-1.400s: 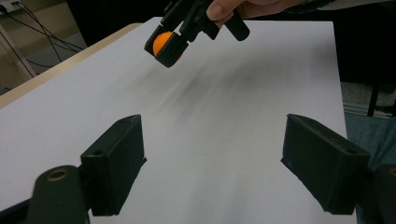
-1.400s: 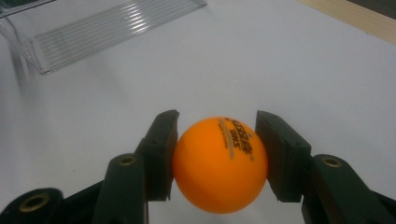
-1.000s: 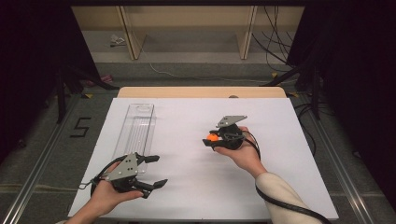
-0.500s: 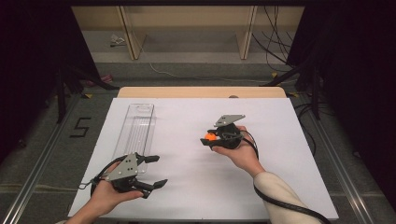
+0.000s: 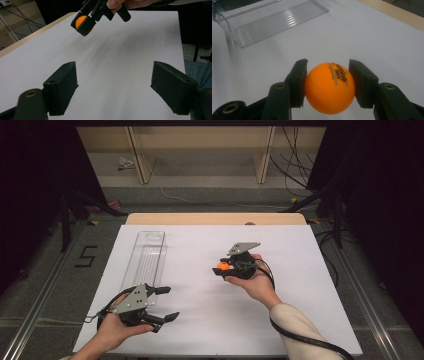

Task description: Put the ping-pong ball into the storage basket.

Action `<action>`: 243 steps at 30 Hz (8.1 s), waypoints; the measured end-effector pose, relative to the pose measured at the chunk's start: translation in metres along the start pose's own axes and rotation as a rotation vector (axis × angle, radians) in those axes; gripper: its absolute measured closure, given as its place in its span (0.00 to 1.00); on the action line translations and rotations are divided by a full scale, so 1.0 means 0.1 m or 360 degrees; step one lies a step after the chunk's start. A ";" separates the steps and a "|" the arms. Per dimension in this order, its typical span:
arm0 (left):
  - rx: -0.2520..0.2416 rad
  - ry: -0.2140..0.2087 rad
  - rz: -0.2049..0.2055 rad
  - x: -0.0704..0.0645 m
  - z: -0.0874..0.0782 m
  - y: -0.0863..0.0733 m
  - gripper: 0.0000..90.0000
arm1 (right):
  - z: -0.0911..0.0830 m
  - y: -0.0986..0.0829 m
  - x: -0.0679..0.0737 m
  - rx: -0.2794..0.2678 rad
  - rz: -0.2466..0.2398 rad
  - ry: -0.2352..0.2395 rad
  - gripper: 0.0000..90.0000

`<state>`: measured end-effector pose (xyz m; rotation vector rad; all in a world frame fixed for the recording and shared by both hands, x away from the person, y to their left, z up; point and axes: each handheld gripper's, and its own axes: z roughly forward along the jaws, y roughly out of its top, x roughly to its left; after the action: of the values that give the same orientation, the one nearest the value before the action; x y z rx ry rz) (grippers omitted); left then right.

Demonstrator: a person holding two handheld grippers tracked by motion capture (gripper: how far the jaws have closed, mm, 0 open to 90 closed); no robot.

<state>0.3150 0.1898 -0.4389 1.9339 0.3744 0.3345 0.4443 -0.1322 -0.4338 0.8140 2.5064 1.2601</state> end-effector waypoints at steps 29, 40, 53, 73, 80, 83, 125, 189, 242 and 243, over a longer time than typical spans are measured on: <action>-0.0001 -0.0002 0.0002 0.00 0.00 0.00 0.23 | 0.07 0.06 0.05 -0.0008 -0.0013 0.0019 0.57; 0.0000 -0.0003 -0.0001 0.00 0.00 0.00 0.23 | 0.11 0.08 0.08 -0.0009 -0.0017 0.0032 0.57; -0.0001 -0.0005 0.0002 0.00 0.00 0.00 0.23 | 0.18 0.12 0.12 -0.0006 -0.0024 0.0054 0.57; -0.0001 -0.0007 0.0006 0.00 0.00 0.00 0.23 | 0.24 0.15 0.16 -0.0007 -0.0033 0.0071 0.57; -0.0001 -0.0009 0.0007 0.00 0.00 0.00 0.23 | 0.25 0.16 0.17 -0.0005 -0.0034 0.0076 0.57; 0.0001 -0.0010 0.0013 0.00 0.00 0.00 0.23 | 0.26 0.16 0.18 -0.0005 -0.0032 0.0075 0.57; 0.0001 -0.0002 0.0024 -0.01 0.00 0.00 0.23 | 0.37 0.25 0.28 -0.0022 -0.0050 0.0097 0.57; -0.0004 -0.0005 0.0026 -0.01 -0.01 0.00 0.23 | 0.60 0.49 0.40 -0.0021 -0.0097 0.0117 0.57; -0.0004 -0.0012 0.0031 -0.01 0.00 0.00 0.22 | 0.79 0.67 0.49 0.0007 -0.0139 0.0152 0.57; -0.0004 -0.0013 0.0032 -0.01 0.00 0.00 0.22 | 0.80 0.67 0.49 0.0012 -0.0136 0.0154 0.57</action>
<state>0.3137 0.1894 -0.4387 1.9373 0.3494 0.3399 0.4629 -0.0185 -0.4272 0.6542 2.5931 1.2914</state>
